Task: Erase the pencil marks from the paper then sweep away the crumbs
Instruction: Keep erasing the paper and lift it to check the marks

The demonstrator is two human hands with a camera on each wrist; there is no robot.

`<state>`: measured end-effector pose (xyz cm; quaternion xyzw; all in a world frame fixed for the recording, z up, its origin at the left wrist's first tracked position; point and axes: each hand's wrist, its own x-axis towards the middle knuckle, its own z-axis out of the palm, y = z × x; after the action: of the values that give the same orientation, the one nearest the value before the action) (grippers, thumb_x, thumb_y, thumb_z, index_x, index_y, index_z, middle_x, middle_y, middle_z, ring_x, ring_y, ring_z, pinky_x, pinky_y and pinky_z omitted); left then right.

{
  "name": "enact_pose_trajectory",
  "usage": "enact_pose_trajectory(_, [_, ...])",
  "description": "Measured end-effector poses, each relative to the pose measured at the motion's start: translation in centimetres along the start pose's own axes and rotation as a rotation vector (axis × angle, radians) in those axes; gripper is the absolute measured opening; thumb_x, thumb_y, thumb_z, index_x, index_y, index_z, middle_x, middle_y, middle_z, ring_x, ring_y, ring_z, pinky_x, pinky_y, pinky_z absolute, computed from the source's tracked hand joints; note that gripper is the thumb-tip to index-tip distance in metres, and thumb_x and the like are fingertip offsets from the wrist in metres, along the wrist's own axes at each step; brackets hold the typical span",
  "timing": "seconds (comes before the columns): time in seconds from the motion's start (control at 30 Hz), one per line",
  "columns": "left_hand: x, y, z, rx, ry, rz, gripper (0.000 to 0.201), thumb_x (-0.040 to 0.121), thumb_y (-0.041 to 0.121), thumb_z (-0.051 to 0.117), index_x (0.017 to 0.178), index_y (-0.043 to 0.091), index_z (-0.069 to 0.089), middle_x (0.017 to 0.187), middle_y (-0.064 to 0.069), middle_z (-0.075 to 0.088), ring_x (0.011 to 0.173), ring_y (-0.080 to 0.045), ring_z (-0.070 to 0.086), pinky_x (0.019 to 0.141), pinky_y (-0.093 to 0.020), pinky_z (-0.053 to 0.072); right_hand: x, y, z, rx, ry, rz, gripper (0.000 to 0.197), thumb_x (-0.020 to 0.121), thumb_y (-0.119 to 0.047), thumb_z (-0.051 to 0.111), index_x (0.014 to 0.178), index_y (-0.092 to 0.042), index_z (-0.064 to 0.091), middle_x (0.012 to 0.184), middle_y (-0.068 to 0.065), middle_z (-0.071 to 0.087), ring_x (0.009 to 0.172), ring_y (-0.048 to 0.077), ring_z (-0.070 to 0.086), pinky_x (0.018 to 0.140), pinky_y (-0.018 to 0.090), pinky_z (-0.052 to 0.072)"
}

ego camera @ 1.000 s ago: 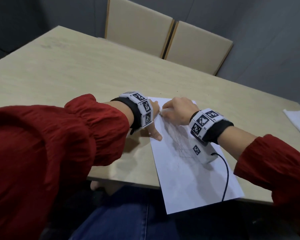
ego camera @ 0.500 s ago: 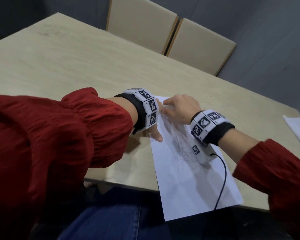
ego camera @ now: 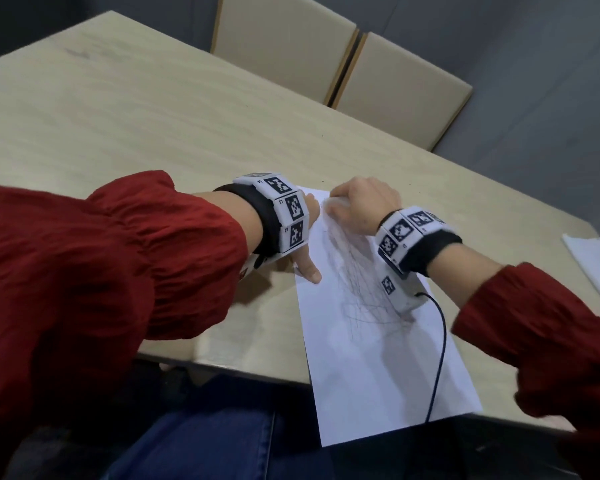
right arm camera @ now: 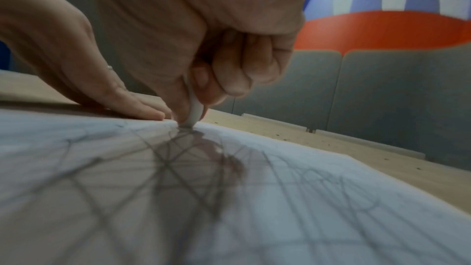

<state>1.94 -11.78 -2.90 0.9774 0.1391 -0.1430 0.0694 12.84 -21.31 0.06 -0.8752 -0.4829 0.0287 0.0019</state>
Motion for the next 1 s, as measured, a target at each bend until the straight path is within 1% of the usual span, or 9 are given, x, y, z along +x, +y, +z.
enact_pose_trajectory(0.07, [0.2,-0.1,0.1,-0.014,0.016,0.002,0.092,0.042,0.085,0.070,0.093,0.010,0.056,0.106,-0.005,0.062,0.089,-0.027,0.062,0.081,-0.040,0.053,-0.3,-0.3,0.3,0.002,0.001,-0.003,0.025,0.078,-0.032,0.050,0.079,-0.017,0.070,0.073,0.004,0.068,0.076,0.028,0.062,0.059,0.031,0.048])
enact_pose_trajectory(0.17, [0.3,-0.3,0.3,-0.039,0.031,0.014,0.100,0.027,0.091,0.062,0.088,0.012,0.059,0.097,-0.005,0.063,0.081,-0.025,0.063,0.077,-0.040,0.055,-1.6,-0.2,0.6,0.054,-0.061,0.001,0.019,0.079,-0.035,0.056,0.076,-0.024,0.071,0.072,0.000,0.067,0.076,0.023,0.061,0.064,0.032,0.050])
enact_pose_trajectory(0.23, [0.3,-0.3,0.2,-0.041,0.019,0.011,0.096,0.030,0.089,0.064,0.086,0.011,0.058,0.095,-0.004,0.063,0.081,-0.025,0.062,0.077,-0.040,0.055,-0.8,-0.3,0.1,0.041,-0.029,0.034,0.021,0.078,-0.034,0.054,0.077,-0.022,0.071,0.074,0.001,0.068,0.077,0.025,0.061,0.066,0.033,0.051])
enact_pose_trajectory(0.33, [0.4,-0.2,0.1,-0.030,0.019,0.004,0.094,0.035,0.087,0.068,0.090,0.011,0.059,0.096,-0.004,0.064,0.082,-0.024,0.063,0.079,-0.040,0.055,0.3,-0.5,0.2,0.027,0.026,0.044,0.023,0.077,-0.031,0.051,0.072,-0.015,0.067,0.065,0.002,0.063,0.067,0.027,0.055,0.056,0.030,0.043])
enact_pose_trajectory(0.5, [0.4,-0.3,0.2,-0.043,0.021,-0.001,0.111,0.017,0.093,0.055,0.094,0.013,0.062,0.099,-0.004,0.065,0.084,-0.025,0.064,0.078,-0.039,0.055,-1.3,-0.1,0.2,0.006,-0.067,0.011,0.023,0.082,-0.043,0.056,0.087,-0.028,0.073,0.082,-0.006,0.071,0.081,0.020,0.062,0.067,0.030,0.049])
enact_pose_trajectory(0.57, [0.3,-0.2,0.0,-0.037,-0.003,0.000,0.109,0.023,0.092,0.061,0.096,0.010,0.062,0.102,-0.006,0.067,0.084,-0.026,0.065,0.078,-0.038,0.055,-0.1,-0.2,-0.3,-0.025,-0.043,0.016,0.024,0.082,-0.039,0.056,0.090,-0.024,0.073,0.086,-0.003,0.071,0.084,0.025,0.063,0.068,0.033,0.049])
enact_pose_trajectory(0.67, [0.2,-0.1,-0.1,-0.059,-0.001,0.009,0.098,0.038,0.085,0.071,0.099,0.009,0.059,0.101,-0.005,0.067,0.081,-0.026,0.065,0.081,-0.040,0.055,1.1,-0.6,-0.4,-0.093,0.012,-0.012,0.023,0.076,-0.030,0.052,0.081,-0.017,0.071,0.075,0.003,0.069,0.077,0.029,0.063,0.061,0.030,0.047])
enact_pose_trajectory(0.8, [0.0,-0.3,0.1,-0.078,0.044,0.032,0.110,0.023,0.091,0.061,0.104,0.017,0.060,0.092,0.000,0.065,0.079,-0.023,0.065,0.079,-0.038,0.056,-0.6,-0.6,0.0,-0.164,-0.061,-0.065,0.022,0.080,-0.035,0.054,0.079,-0.021,0.071,0.071,0.001,0.068,0.073,0.025,0.062,0.054,0.027,0.042])
enact_pose_trajectory(1.0, [-0.3,-0.1,-0.3,-0.046,0.001,0.008,0.111,0.031,0.090,0.064,0.105,0.008,0.056,0.089,-0.002,0.064,0.078,-0.025,0.063,0.081,-0.040,0.055,1.0,-0.6,-0.7,-0.163,-0.013,-0.028,0.021,0.079,-0.032,0.051,0.085,-0.025,0.071,0.082,-0.002,0.069,0.082,0.027,0.061,0.062,0.028,0.043])
